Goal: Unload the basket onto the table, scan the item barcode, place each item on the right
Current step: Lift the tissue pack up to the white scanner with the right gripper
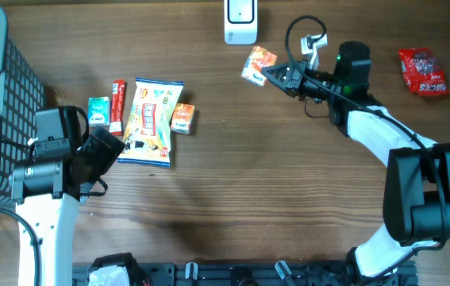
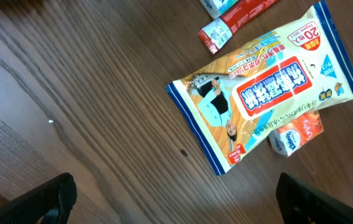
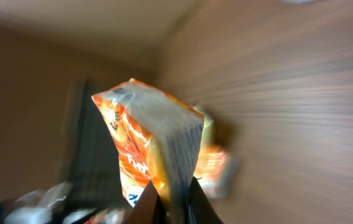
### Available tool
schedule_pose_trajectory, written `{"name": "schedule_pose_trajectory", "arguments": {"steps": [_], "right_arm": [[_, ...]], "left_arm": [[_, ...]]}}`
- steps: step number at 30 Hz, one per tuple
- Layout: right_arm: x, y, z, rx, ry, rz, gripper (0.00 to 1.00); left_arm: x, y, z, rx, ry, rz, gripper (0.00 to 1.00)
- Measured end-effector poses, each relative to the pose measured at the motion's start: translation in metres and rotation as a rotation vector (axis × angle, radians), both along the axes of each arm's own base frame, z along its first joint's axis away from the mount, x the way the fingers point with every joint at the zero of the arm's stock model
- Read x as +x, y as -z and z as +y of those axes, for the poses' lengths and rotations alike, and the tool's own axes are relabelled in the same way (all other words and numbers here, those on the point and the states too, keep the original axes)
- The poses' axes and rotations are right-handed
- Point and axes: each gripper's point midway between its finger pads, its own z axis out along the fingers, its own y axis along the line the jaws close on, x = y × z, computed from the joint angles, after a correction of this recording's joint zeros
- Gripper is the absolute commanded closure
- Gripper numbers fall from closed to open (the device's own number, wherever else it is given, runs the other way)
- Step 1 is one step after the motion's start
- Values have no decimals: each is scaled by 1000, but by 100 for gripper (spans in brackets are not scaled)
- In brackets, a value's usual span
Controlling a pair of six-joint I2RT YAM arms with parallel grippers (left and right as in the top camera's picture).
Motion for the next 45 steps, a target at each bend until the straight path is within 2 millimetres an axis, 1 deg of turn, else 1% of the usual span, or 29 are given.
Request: {"name": "schedule_pose_trajectory", "arguments": {"steps": [3,5,6,8,10,11,13,14,16,17,19,22,23,24,25,27,28,31,34,35,41,45], "right_arm": [[10,29,-20,-184,95,42,95],[17,39,-34,-317,144,50,95],[23,40,-45,-413,175,42,96],[40,30,-63,-576,225,-31,96],[60,7,-75,-727,273,-137,95],[71,-8,-80,-808,301,-206,96],[87,-34,-81,-918,342,-332,95],[97,-52,-79,-978,377,-425,95],[106,-76,-72,-1068,401,-558,96],[111,-97,-60,-1146,406,-683,95],[118,-125,-43,-1219,425,-867,95],[125,-152,-21,-1321,444,-1072,95],[128,-154,-16,-1354,445,-1116,95],[132,-150,-11,-1408,436,-1158,95],[136,-142,-7,-1452,415,-1178,96],[147,-115,-2,-1552,365,-1212,95],[153,-96,-1,-1608,332,-1227,95],[166,-53,2,-1721,281,-1272,96],[172,-29,3,-1775,278,-1309,95],[172,-28,3,-1780,276,-1313,95],[172,-11,5,-1806,186,-1297,95],[172,-11,5,-1799,194,-1297,95]], "left_arm": [[1,0,0,1,0,-5,0],[5,-2,1,3,0,-22,0],[7,-3,1,4,0,-31,0],[10,-4,2,7,0,-46,0],[13,-6,2,8,0,-59,0],[15,-6,2,9,-1,-65,0],[18,-8,3,10,-3,-79,0],[19,-9,3,11,-3,-86,0],[21,-9,3,11,-5,-93,0],[22,-9,3,11,-7,-95,0],[22,-7,3,7,-11,-85,0],[23,0,3,2,-14,-57,0],[23,2,3,1,-14,-47,0],[22,5,3,-1,-14,-32,0],[22,7,3,-3,-14,-22,0],[21,13,3,-6,-14,5,0],[22,16,3,-8,-14,19,0],[22,24,3,-13,-14,55,0],[23,31,3,-17,-14,82,0],[23,35,3,-20,-14,100,0],[24,45,3,-25,-14,138,0],[24,47,3,-26,-14,146,0]]}}
